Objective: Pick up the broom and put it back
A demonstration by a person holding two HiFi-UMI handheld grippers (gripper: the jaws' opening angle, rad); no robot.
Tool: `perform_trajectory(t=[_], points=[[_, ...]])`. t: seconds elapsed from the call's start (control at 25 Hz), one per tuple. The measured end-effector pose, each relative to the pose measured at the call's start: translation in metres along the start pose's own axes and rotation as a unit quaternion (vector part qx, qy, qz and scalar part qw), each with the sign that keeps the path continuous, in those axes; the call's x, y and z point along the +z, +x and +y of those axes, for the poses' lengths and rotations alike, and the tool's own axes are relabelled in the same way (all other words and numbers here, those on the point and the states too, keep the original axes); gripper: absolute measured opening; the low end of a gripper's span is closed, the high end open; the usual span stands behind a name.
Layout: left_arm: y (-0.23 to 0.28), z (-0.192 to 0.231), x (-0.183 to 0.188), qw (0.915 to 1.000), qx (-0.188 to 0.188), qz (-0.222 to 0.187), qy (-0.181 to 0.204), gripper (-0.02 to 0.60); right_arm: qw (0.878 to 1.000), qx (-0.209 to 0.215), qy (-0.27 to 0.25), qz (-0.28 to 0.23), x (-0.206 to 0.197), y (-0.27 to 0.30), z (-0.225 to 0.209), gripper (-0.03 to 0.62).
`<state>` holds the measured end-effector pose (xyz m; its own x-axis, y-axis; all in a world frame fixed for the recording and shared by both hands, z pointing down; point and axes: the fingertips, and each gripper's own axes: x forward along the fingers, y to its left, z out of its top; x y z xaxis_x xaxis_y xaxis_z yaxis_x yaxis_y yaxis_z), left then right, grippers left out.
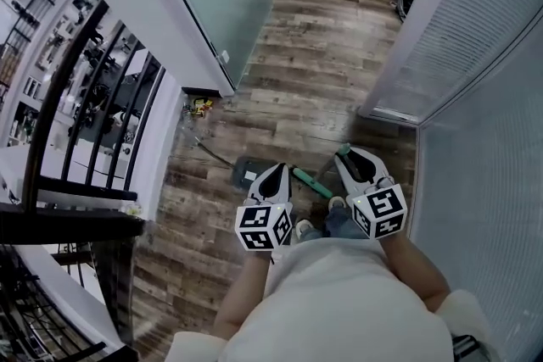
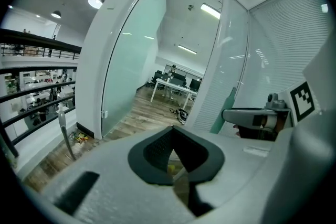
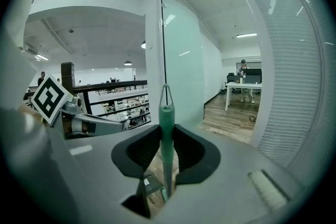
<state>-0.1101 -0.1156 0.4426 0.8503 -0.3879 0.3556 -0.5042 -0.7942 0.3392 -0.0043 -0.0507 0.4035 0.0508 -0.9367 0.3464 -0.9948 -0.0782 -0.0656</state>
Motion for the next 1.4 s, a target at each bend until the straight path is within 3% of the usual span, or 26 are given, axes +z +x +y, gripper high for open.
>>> perform_trajectory(t=[0.32,0.68,1.04,1.4], points=[[0.008,-0.008,0.002,0.9998,-0.012,0.008,0.010,0.005,1.000,-0.015,0.005,-0.005,0.001,-0.006,-0.013,0.092],[0.044,-0.040,0.010,1.0000,-0.005,-0.005,0.007,0.005,1.000,0.002,-0.002,-0.009,0.009,-0.014,-0.058,0.092],[0.097,-0.086,0.028,0.9993,0.020,-0.028,-0.012,0.005,0.999,0.037,-0.020,-0.009,0.029,-0.018,-0.128,0.092],[0.156,-0.128,0.031,0.9990,0.029,-0.031,-0.014,0.005,0.999,0.031,-0.015,-0.013,0.027,-0.027,-0.211,0.092]])
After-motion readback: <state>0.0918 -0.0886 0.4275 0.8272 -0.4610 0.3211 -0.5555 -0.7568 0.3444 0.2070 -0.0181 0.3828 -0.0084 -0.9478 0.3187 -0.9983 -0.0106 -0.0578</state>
